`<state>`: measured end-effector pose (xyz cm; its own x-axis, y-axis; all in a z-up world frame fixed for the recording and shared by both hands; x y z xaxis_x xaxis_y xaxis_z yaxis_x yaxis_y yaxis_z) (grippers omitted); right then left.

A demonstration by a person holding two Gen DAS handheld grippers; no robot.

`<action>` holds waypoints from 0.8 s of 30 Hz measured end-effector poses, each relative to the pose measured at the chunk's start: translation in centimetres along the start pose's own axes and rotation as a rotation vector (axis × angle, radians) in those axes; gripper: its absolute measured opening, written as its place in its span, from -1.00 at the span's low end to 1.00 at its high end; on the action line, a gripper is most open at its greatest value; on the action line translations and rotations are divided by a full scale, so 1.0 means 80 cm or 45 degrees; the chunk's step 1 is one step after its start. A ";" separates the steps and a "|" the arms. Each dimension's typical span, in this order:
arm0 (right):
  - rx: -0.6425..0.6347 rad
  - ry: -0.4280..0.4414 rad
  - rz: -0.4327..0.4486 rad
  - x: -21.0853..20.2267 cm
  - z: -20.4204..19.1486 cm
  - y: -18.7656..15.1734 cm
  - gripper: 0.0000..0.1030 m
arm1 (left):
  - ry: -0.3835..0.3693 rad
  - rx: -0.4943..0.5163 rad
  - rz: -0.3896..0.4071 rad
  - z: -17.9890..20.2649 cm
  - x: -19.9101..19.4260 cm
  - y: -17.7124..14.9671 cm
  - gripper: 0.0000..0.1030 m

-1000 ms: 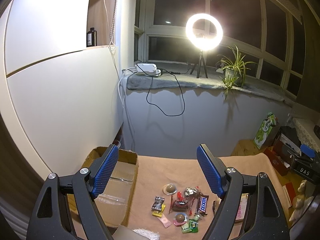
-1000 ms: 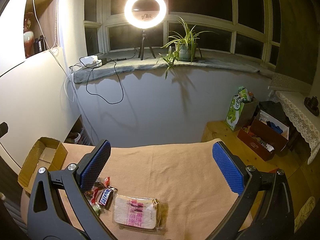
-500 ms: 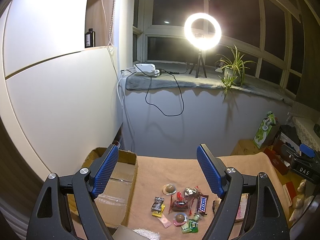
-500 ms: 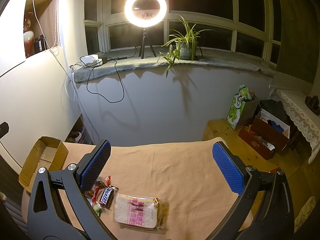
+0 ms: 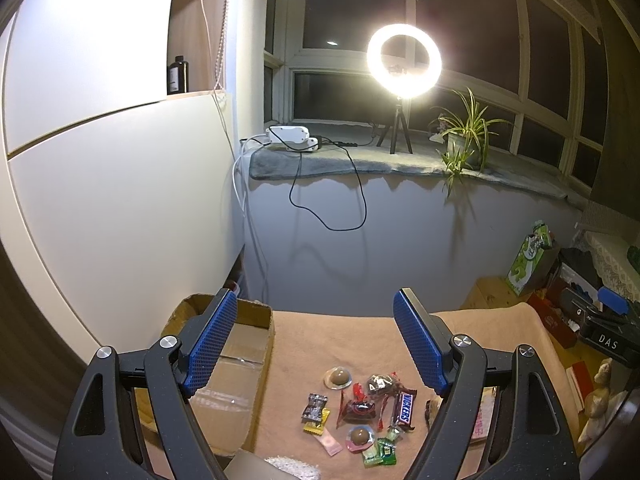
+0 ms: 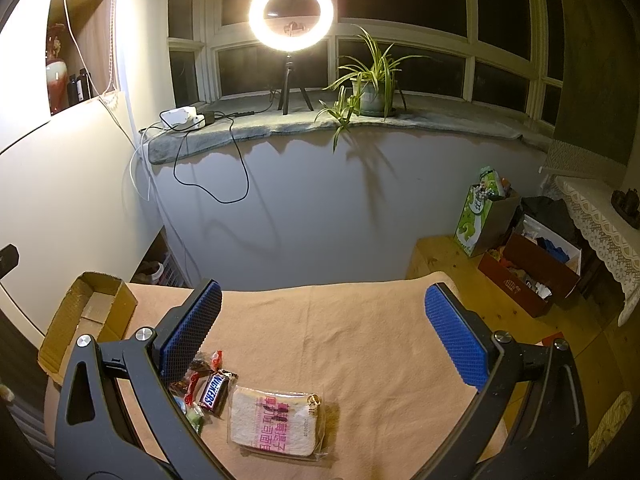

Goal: Organize snacks

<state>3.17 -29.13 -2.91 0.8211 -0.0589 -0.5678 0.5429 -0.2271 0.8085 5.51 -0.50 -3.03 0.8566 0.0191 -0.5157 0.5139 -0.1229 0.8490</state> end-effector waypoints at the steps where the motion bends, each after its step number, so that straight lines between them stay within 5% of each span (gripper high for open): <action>1: -0.001 0.001 -0.001 0.002 0.000 -0.005 1.00 | 0.000 0.000 -0.001 0.000 0.000 0.000 0.57; 14: 0.014 -0.008 -0.054 0.012 0.010 -0.012 1.00 | -0.038 0.019 -0.044 0.006 0.014 -0.010 0.57; 24: 0.018 -0.008 -0.228 0.041 0.036 -0.051 1.00 | -0.255 0.011 -0.279 0.042 0.063 -0.065 0.57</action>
<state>3.15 -31.19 -8.50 0.7101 -0.0223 -0.7038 0.6780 -0.2482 0.6919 6.98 -3.06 -10.44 0.6983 -0.1497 -0.7000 0.6847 -0.1457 0.7141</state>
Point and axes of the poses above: each gripper's, at about its wrist camera, not at the fingertips, and x roughly the way its jaws point, z to its right, y to its top, the point moved 8 cm from there along x, roughly the way its jaws point, and after that the axes turned 11 degrees about x, right-handed, at the moved point
